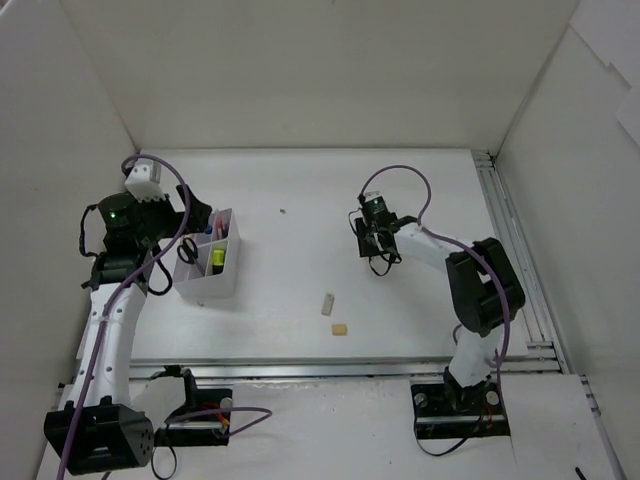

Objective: Sort the stationery into containers
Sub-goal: Pick up the stapler from the center of the board, then place the stapler in the storage box.

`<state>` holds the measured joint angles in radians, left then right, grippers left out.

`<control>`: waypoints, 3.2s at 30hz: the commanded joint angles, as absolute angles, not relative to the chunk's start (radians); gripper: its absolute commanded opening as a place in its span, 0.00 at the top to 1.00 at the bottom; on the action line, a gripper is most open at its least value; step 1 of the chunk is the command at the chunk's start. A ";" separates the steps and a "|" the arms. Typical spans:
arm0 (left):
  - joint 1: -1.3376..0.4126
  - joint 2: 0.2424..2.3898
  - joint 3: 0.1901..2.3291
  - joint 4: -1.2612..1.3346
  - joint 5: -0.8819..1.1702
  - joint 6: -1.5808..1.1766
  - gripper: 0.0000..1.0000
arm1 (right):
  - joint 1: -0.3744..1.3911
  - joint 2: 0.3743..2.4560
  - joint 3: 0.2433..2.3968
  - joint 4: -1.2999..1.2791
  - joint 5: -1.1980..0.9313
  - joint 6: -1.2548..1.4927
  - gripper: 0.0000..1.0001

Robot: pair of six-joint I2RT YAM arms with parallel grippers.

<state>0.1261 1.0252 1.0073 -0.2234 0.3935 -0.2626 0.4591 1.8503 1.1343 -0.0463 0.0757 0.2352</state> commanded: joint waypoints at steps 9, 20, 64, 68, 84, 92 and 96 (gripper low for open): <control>-0.236 1.124 0.974 0.021 0.775 -0.371 0.01 | 0.630 1.327 0.827 0.296 -0.342 -0.075 0.87; -0.511 1.308 0.953 0.213 0.793 -0.502 0.01 | 0.736 1.128 0.700 0.504 -0.345 -0.075 0.83; 0.276 1.463 1.233 -0.199 0.635 -0.063 1.00 | 0.756 1.112 0.744 0.298 0.097 -0.123 0.02; 0.276 1.551 1.278 -0.256 0.600 0.000 1.00 | 0.742 1.118 0.739 0.265 0.097 -0.132 0.02; 0.276 1.741 1.347 -0.339 0.598 0.038 0.83 | 0.726 1.115 0.745 0.210 0.120 -0.137 0.02; 0.276 1.645 1.338 -0.364 0.606 0.025 0.01 | 0.721 1.134 0.758 0.180 0.087 -0.115 0.02; 0.276 1.551 1.339 -0.377 0.597 0.020 0.01 | 0.719 1.140 0.759 0.161 0.052 -0.084 0.02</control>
<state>0.2752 1.6909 1.3048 -0.3855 0.5850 0.0185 0.7261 1.1324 0.7101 0.1425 0.0761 -0.1162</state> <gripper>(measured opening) 0.994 0.979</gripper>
